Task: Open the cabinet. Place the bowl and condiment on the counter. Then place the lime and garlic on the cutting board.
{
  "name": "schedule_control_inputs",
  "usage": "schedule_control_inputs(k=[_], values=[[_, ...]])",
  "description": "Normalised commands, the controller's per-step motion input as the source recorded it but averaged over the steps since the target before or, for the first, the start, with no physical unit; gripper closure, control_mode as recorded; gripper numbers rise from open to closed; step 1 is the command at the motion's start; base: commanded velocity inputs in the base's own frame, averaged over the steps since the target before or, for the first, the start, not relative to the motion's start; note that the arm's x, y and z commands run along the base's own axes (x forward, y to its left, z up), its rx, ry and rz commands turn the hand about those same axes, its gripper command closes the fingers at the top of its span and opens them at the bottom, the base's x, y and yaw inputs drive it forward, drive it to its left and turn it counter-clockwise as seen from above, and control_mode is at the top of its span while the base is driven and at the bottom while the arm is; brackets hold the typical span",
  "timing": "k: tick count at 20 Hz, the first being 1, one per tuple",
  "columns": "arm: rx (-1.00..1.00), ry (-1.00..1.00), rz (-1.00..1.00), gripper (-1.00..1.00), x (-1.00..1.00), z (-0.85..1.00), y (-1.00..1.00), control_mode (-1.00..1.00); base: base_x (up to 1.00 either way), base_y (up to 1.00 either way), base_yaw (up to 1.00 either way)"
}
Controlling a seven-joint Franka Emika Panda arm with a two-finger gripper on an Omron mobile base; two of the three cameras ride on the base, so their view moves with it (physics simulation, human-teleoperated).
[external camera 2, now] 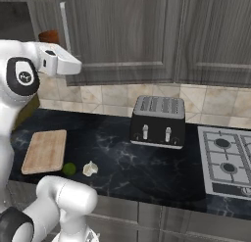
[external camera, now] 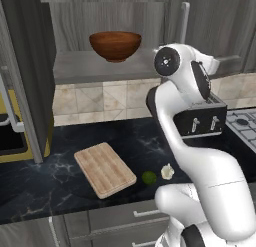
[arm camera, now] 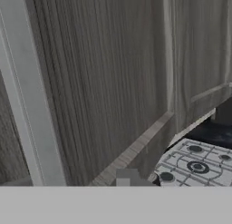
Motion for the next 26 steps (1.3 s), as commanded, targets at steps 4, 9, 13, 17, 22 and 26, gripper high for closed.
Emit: schedule_control_inputs(k=[4,9,13,17,22,26], values=[[0.08,0.08,-0.06,1.00,-0.55,-0.01,-1.00,-1.00,0.00,0.00,0.00],[0.07,0.10,-0.07,1.00,-0.52,-0.01,-1.00,-1.00,0.00,0.00,0.00],[0.07,0.13,-0.08,1.00,-0.51,0.00,-1.00,-1.00,0.00,0.00,0.00],[0.07,0.13,-0.09,1.00,-0.56,0.00,-1.00,-1.00,0.00,0.00,0.00],[0.07,0.14,-0.09,1.00,-0.52,0.00,-1.00,-1.00,0.00,0.00,0.00],[0.07,0.14,-0.08,1.00,-0.49,0.00,-1.00,-1.00,0.00,0.00,0.00]])
